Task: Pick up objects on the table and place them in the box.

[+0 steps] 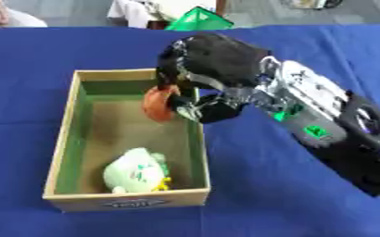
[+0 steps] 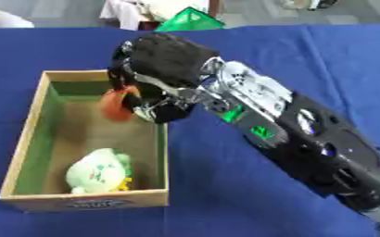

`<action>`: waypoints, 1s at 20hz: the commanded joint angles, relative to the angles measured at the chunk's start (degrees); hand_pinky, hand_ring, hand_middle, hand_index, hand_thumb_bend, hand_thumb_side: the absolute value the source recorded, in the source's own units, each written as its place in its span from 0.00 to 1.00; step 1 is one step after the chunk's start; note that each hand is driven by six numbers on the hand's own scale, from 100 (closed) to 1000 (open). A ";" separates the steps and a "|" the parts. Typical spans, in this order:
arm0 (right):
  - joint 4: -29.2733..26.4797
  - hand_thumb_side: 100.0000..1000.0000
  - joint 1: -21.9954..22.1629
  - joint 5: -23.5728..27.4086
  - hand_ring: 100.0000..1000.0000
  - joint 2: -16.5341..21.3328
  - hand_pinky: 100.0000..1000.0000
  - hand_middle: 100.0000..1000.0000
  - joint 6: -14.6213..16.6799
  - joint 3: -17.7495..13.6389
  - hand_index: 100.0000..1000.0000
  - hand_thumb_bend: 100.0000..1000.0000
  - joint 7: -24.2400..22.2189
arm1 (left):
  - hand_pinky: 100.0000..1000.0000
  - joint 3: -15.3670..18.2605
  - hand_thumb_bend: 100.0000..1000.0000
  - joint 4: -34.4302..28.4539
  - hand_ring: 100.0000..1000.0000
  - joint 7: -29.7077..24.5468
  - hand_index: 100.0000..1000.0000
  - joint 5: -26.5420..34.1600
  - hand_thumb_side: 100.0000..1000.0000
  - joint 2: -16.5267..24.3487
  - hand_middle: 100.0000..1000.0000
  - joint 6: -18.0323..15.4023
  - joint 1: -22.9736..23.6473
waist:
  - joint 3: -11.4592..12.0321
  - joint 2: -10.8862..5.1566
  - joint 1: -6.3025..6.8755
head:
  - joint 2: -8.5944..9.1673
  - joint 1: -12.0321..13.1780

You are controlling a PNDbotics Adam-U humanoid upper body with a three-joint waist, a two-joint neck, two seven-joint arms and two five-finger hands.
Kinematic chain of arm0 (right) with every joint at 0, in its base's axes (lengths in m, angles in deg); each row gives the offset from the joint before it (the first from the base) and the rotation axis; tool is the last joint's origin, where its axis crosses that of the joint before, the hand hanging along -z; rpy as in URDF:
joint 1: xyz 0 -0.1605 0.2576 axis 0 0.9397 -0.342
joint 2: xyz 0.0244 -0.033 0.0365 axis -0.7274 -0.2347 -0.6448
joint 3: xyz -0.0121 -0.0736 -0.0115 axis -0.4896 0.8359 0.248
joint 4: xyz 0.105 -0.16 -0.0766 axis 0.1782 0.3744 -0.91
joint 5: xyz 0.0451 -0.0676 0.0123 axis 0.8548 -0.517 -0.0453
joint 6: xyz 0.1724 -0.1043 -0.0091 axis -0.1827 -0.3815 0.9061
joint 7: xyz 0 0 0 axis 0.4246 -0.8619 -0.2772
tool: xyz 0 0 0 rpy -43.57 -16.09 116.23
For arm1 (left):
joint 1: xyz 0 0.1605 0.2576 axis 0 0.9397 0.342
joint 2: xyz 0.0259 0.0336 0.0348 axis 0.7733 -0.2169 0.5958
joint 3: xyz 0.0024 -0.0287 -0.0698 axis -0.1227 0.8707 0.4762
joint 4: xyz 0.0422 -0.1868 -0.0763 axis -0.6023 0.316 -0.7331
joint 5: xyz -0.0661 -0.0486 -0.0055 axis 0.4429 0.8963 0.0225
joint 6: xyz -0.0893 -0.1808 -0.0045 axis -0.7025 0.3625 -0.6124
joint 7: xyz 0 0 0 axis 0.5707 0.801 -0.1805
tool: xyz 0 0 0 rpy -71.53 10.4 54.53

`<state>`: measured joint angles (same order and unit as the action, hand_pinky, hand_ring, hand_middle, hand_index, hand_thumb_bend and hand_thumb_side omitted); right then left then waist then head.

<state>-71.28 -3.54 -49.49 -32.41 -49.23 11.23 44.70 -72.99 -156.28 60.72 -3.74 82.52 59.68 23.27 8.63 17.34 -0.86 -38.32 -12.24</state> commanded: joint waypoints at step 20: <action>-11.59 0.17 1.19 2.40 0.69 3.46 0.69 0.61 -0.91 -9.43 0.78 0.00 3.29 | 0.73 0.62 0.16 -0.85 0.83 0.22 0.73 -0.01 0.78 0.83 0.70 0.04 -0.13 | -1.14 -1.35 0.49 | 0.27 0.82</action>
<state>-80.19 -1.74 -48.61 -30.96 -49.08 3.95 46.98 -73.08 -156.28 60.68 -3.59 82.47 59.78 23.39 7.51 17.26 -0.61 -38.22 -11.69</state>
